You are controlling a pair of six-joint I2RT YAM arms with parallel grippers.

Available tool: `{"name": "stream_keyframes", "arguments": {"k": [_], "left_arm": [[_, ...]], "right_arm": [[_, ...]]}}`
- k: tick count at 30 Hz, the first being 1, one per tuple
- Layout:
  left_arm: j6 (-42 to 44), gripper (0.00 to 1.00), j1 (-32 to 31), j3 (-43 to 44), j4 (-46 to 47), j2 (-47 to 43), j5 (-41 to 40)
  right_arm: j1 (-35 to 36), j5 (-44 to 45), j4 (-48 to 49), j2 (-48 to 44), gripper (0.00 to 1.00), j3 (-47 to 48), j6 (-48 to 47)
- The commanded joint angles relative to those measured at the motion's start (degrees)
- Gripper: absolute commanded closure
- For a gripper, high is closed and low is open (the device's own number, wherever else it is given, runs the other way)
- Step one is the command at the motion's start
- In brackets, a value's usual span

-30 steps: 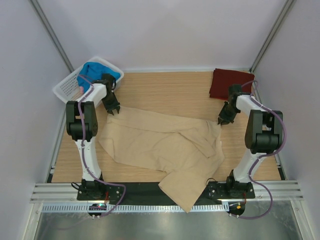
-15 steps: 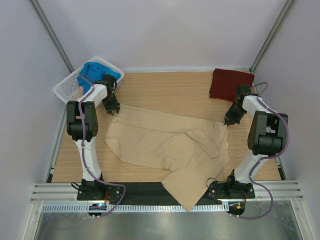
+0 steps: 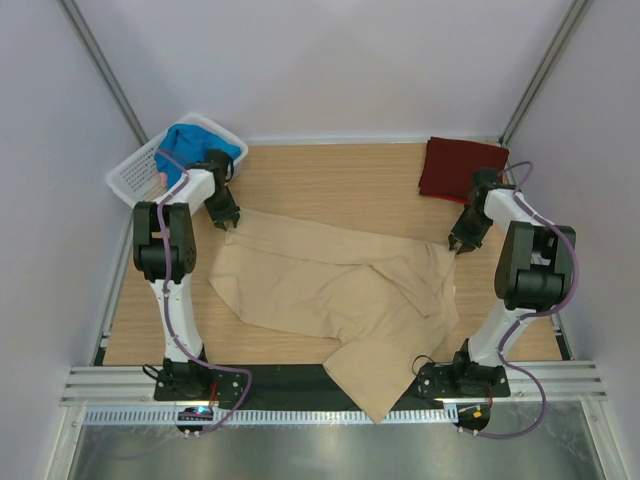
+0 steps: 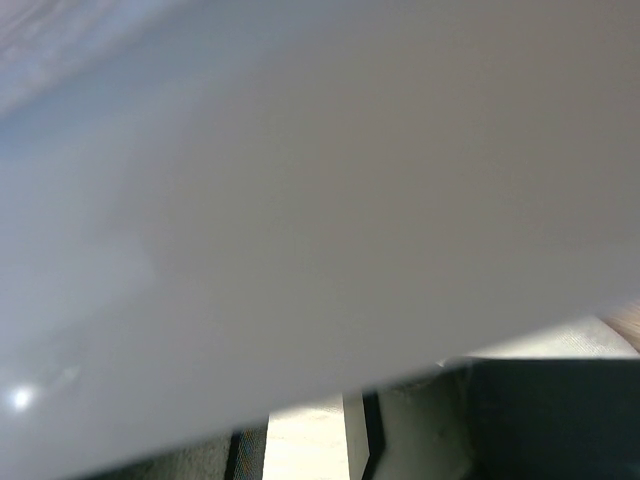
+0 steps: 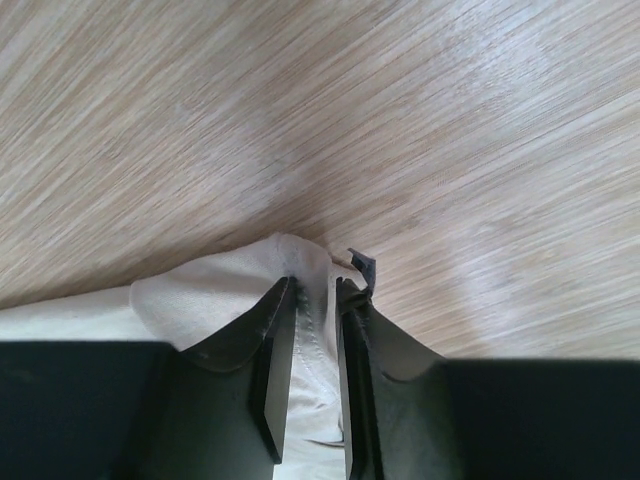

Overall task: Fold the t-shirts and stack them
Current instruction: Fold the tshirt

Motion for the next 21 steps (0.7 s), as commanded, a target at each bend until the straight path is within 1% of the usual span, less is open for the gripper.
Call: {"name": "stream_keyframes", "arguments": {"k": [1,11,15,21], "left_arm": [[1.45,0.68,0.19,-2.7,-5.99,2.92,0.55],[1.62,0.68,0.19,-2.17,-6.08,2.83,0.55],[1.62,0.68,0.19,-2.35,-6.16,2.75,0.99],[1.62,0.68,0.1,-2.09,-6.25,2.75,1.25]], "right_arm": [[0.01,1.46,-3.05,-1.66,0.7,3.85,-3.06],[1.5,2.24,-10.17,-0.7,0.71,8.77,-4.99],[1.68,0.67,-9.82,0.01,0.71,8.43,-5.35],[3.96,-0.22,-9.91,2.03,0.72,9.13,-5.17]]}}
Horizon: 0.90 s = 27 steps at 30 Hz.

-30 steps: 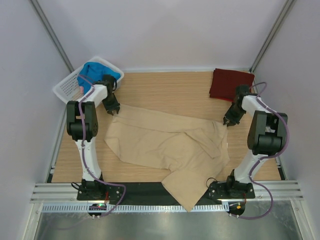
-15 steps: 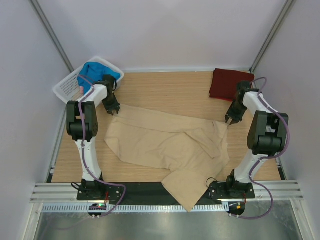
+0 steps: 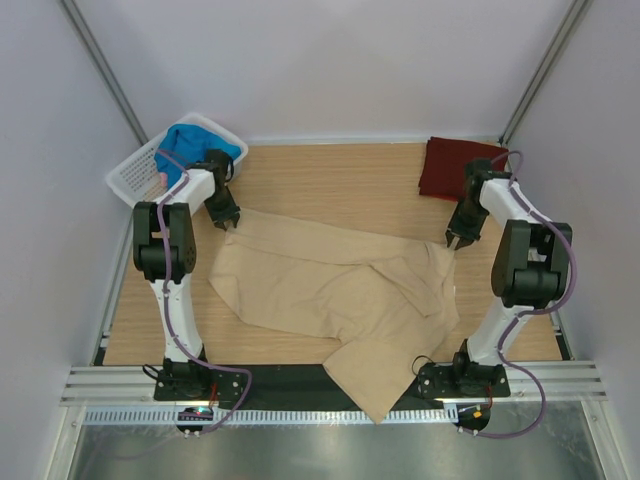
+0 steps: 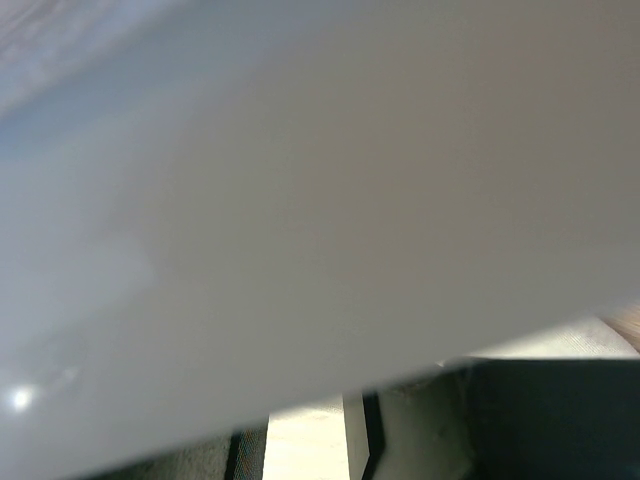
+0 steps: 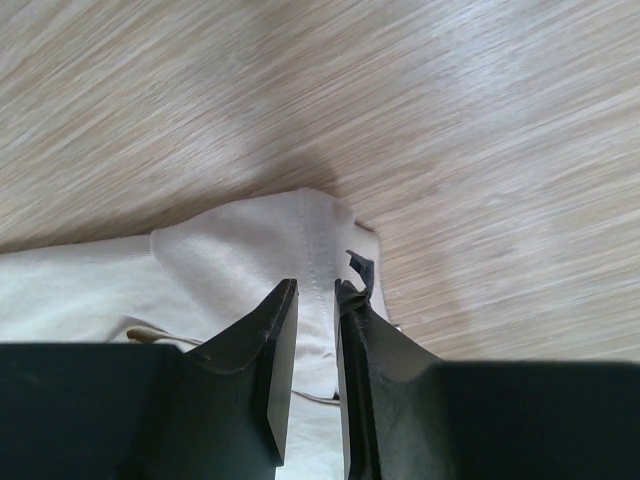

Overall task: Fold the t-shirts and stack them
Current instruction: Fold the tshirt

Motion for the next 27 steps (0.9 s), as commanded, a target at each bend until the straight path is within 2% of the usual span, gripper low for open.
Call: {"name": "stream_keyframes", "arguments": {"k": [1,12,17,24,27], "left_arm": [[1.62,0.68,0.1,-2.0,-6.34,2.83,1.06],[1.36,0.68,0.1,-1.56,-7.13,3.54,-0.17],[1.19,0.66,0.1,-1.47,-7.22,3.63,-0.35],[1.19,0.66,0.1,-1.38,-7.57,3.98,-0.17],[1.27,0.66,0.1,-1.56,-7.4,4.06,-0.35]], "right_arm": [[1.45,-0.56,-0.93,1.29,0.72,1.83,-0.54],[1.45,3.82,-1.45,1.82,0.71,1.04,-1.41],[1.45,4.8,-1.72,1.99,0.74,0.86,-1.85],[1.37,5.49,-1.63,2.35,0.83,1.12,-1.15],[1.28,7.42,-2.24,1.47,0.93,1.3,-0.63]]}}
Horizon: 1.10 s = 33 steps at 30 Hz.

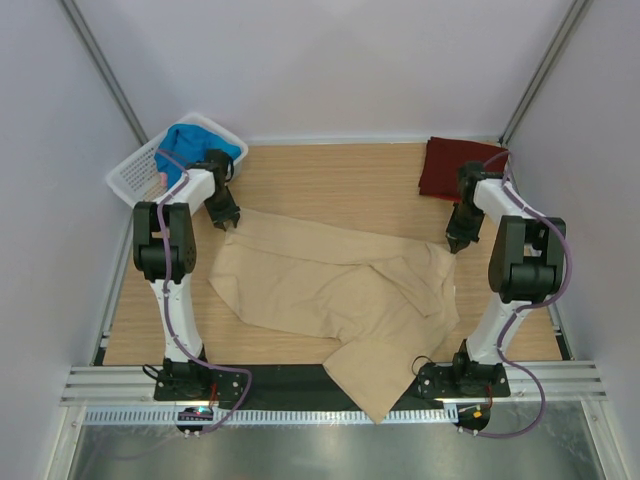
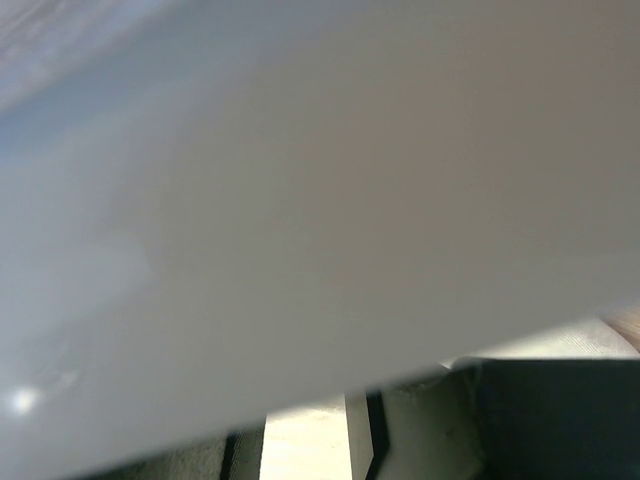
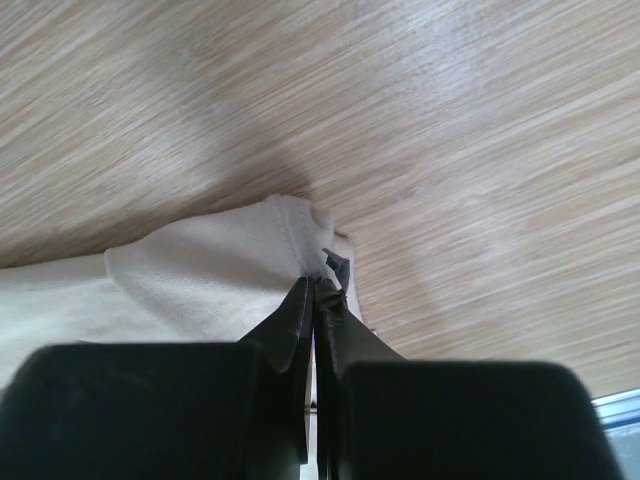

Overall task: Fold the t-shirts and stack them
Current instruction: Fold the tshirt

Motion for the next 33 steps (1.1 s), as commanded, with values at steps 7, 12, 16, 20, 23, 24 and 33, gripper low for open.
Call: {"name": "stream_keyframes", "arguments": {"k": [7,12,16,20,23,24,33], "left_arm": [[1.29,0.68,0.1,-1.69,-7.46,4.48,-0.53],[1.29,0.68,0.19,-1.34,-7.29,4.75,-0.44],[1.91,0.68,0.19,-0.81,-7.29,3.78,0.35],[2.26,0.66,0.1,-0.29,-7.29,1.15,2.72],[2.35,0.64,0.1,0.94,-8.42,-1.05,4.65],[2.35,0.63,0.01,1.21,-8.78,-1.66,5.35],[5.94,0.44,-1.48,0.94,-4.66,-10.9,10.46]], "right_arm": [[-4.14,0.68,1.47,-5.04,0.99,-5.86,6.1],[-8.79,-9.59,7.28,-5.4,0.99,-12.03,12.09],[-8.71,-10.85,7.82,-4.61,0.99,-10.73,11.31],[-8.8,-9.18,5.89,-3.21,0.99,-4.77,5.61],[-8.71,-8.12,2.63,-2.32,0.94,0.07,2.53],[-8.71,-8.65,2.02,-2.67,0.9,0.87,1.99],[-8.19,-12.25,1.4,-3.21,0.62,0.88,0.75]]}}
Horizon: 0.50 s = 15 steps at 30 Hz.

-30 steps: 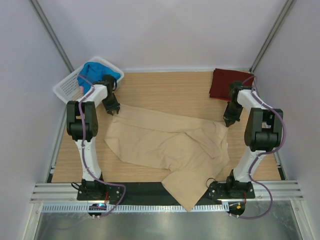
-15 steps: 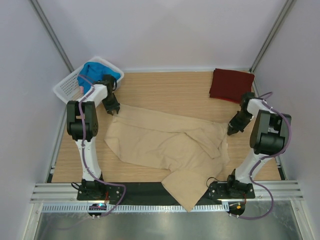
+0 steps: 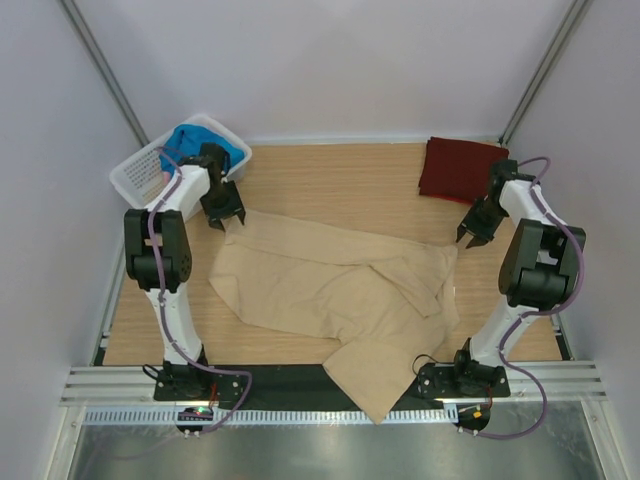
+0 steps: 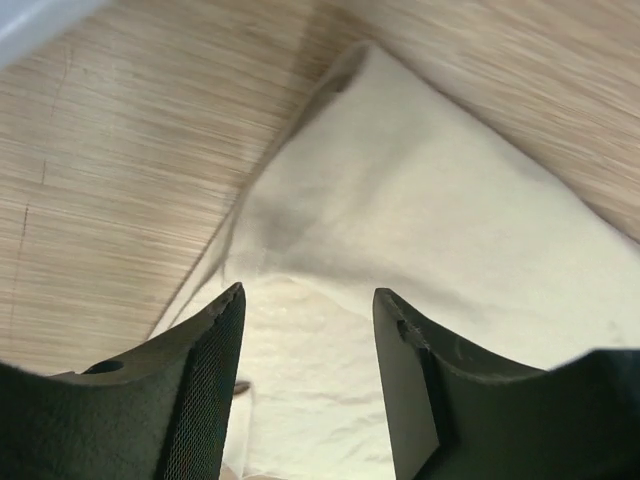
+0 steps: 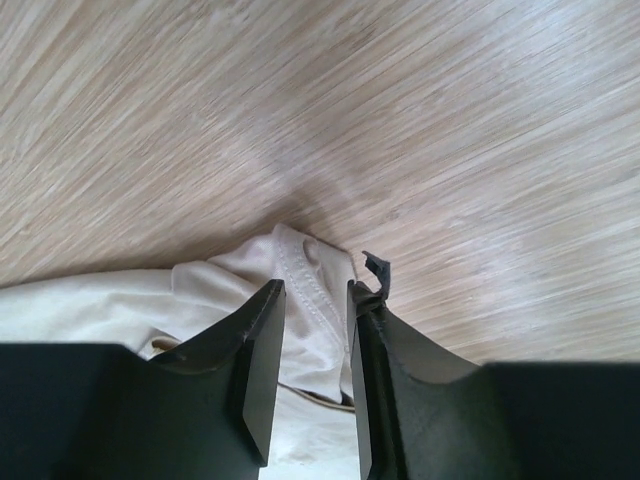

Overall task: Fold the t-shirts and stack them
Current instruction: Fold the tshirt

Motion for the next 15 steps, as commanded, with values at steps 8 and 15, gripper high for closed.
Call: {"name": "stream_keyframes", "arguments": {"k": [8,15], "left_arm": [[11.37,0.49,-5.7,8.91,2.17,4.09,-4.19],[8.92,0.59,-7.63,13.76,0.94,9.63,-6.93]], "right_arm": [[1.9,-2.4,-2.96,2.74,0.62,3.81,-1.87],[1.9,-0.73,-3.58,3.26,0.61,3.28,-2.49]]}}
